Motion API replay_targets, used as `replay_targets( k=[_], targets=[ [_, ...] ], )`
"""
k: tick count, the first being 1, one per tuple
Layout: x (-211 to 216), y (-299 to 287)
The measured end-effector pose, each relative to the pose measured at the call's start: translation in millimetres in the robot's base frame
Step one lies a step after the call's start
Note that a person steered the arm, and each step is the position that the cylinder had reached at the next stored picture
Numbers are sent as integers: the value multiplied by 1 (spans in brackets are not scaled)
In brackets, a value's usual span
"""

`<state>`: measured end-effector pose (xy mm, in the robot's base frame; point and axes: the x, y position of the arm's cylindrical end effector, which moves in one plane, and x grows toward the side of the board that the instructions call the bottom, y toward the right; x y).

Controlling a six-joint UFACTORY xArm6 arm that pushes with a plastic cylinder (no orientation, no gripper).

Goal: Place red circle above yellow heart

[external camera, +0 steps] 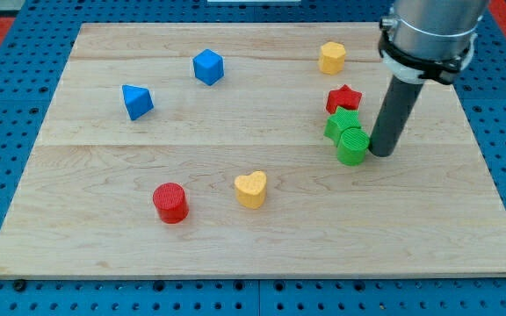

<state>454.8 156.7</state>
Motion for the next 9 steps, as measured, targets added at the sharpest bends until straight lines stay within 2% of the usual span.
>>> replay_targets(
  k=[2, 3, 4, 5, 6, 7, 8, 9],
  targets=[
    [14, -9],
    [47, -17],
    [112, -53],
    [127, -150],
    [122, -253],
    [99, -292],
    [96, -227],
    [81, -213]
  ],
)
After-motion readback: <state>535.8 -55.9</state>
